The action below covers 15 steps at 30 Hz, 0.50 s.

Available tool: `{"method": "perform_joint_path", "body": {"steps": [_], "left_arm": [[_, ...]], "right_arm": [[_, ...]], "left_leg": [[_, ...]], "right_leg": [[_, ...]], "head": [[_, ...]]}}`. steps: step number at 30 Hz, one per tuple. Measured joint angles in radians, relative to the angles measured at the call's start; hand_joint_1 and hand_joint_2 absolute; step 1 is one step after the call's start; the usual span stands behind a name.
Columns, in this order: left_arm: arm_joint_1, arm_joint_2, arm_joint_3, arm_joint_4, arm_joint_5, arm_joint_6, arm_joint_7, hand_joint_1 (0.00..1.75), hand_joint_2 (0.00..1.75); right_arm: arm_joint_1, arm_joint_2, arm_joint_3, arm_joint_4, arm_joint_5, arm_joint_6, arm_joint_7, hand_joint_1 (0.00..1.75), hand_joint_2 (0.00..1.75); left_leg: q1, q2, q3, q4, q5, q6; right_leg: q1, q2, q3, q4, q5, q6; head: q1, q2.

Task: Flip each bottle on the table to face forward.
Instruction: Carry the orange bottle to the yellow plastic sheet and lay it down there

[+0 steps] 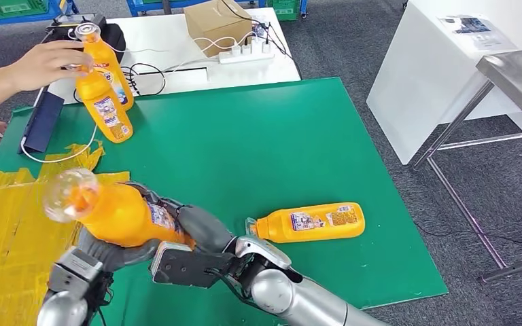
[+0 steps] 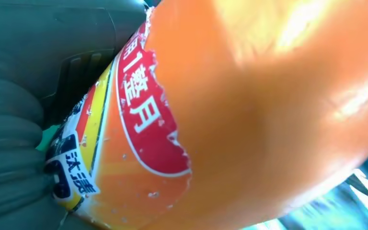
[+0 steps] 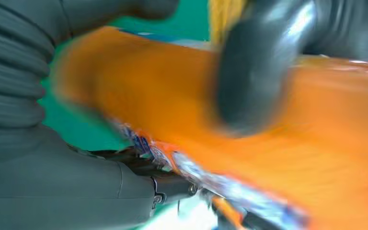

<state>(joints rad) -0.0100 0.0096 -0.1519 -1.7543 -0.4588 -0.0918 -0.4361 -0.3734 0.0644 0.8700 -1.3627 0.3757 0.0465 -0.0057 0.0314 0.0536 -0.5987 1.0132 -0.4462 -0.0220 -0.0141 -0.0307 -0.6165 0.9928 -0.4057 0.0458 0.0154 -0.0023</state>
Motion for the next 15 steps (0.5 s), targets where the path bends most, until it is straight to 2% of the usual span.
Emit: {"method": "perform_joint_path", "body": {"steps": [3, 8, 10, 12, 15], "left_arm": [[0.005, 0.002, 0.0, -0.024, -0.188, 0.134, -0.003, 1.75, 1.75], [0.007, 0.007, 0.007, -0.031, -0.214, 0.158, 0.0, 1.75, 1.75], [0.007, 0.008, 0.007, -0.031, -0.264, 0.199, 0.009, 1.75, 1.75], [0.008, 0.018, 0.007, -0.031, -0.44, 0.318, 0.049, 1.75, 1.75], [0.013, 0.057, 0.024, -0.008, -0.791, 0.481, 0.15, 1.75, 1.75]], "right_arm": [[0.008, -0.003, -0.021, -0.03, 0.049, -0.004, 0.0, 0.0, 1.75], [0.009, -0.006, -0.05, -0.061, 0.056, 0.008, -0.008, 0.0, 1.75], [0.011, -0.007, -0.054, -0.067, 0.068, 0.004, -0.01, 0.0, 1.75], [0.012, -0.013, -0.062, -0.077, 0.097, -0.005, -0.014, 0.0, 1.75], [0.011, -0.048, -0.088, -0.102, 0.12, 0.005, -0.021, 0.0, 1.75]], "left_leg": [[0.0, 0.0, 0.0, 0.0, 0.0, 0.0], [0.0, 0.0, 0.0, 0.0, 0.0, 0.0], [0.0, 0.0, 0.0, 0.0, 0.0, 0.0], [0.0, 0.0, 0.0, 0.0, 0.0, 0.0], [0.0, -0.001, 0.0, 0.0, 0.0, 0.0]], "right_leg": [[0.0, 0.0, 0.0, 0.0, 0.0, 0.0], [0.0, 0.0, 0.0, 0.0, 0.0, 0.0], [0.0, 0.0, 0.0, 0.0, 0.0, 0.0], [0.0, 0.0, 0.0, 0.0, 0.0, 0.0], [0.0, -0.001, 0.001, 0.0, 0.0, 0.0]], "head": [[0.0, 0.0], [0.0, 0.0], [0.0, 0.0], [0.0, 0.0], [0.0, 0.0]]}}
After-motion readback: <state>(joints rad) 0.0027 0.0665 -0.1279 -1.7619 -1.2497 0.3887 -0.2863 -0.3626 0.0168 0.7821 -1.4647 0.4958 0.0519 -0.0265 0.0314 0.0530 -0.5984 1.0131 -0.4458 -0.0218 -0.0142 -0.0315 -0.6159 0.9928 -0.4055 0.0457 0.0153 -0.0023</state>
